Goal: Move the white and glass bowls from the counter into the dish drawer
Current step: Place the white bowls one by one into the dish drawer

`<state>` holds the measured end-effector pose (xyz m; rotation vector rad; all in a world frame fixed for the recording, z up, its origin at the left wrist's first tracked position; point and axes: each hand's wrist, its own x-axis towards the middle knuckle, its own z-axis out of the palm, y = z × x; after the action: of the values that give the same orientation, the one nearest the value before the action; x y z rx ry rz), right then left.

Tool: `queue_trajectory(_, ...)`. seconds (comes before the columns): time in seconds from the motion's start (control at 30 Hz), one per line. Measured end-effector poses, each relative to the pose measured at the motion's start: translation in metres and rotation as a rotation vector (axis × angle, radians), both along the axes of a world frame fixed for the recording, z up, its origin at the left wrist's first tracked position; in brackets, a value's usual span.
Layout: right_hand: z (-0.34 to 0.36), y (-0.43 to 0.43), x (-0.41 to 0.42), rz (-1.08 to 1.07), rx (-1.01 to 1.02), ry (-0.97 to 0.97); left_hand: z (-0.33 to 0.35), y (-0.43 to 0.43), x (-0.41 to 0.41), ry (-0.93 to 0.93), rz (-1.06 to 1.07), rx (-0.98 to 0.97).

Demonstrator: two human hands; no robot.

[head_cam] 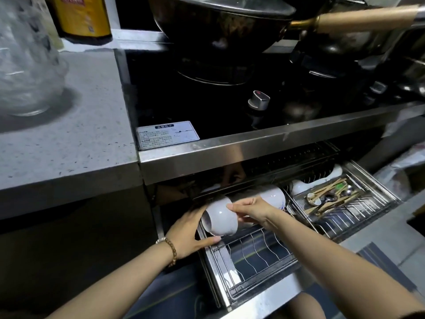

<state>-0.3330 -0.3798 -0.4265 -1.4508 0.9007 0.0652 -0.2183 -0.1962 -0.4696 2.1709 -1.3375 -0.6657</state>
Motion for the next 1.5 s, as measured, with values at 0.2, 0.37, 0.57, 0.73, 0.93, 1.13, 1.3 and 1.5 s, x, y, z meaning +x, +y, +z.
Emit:
queue_trajectory(0.2, -0.024, 0.001, 0.012, -0.062, 0.018, 0.046, -0.018, -0.003, -0.004, -0.053, 0.016, 0.044)
queue_trajectory(0.37, -0.038, 0.004, 0.020, -0.086, -0.003, 0.028, -0.031, -0.001, -0.004, -0.135, 0.007, 0.078)
queue_trajectory(0.57, -0.051, 0.005, 0.022, -0.121, -0.027, 0.040, -0.036, -0.002, -0.004, -0.175, -0.020, 0.093)
queue_trajectory(0.73, -0.058, 0.004, 0.023, -0.128, -0.108, 0.027, -0.039, -0.001, -0.003, -0.176, -0.033, 0.108)
queue_trajectory(0.93, -0.063, 0.001, 0.022, -0.125, -0.196, 0.052, -0.037, -0.001, -0.004, -0.169, -0.034, 0.127)
queue_trajectory(1.13, -0.052, -0.004, 0.013, -0.060, -0.233, 0.078, -0.027, -0.002, -0.005, -0.196, -0.053, 0.168)
queue_trajectory(1.3, -0.028, -0.006, -0.005, -0.031, -0.216, 0.025, -0.012, 0.001, -0.010, -0.165, -0.053, 0.166)
queue_trajectory(1.5, 0.013, 0.001, -0.042, -0.079, -0.288, -0.036, 0.028, 0.002, -0.022, -0.107, -0.053, 0.113)
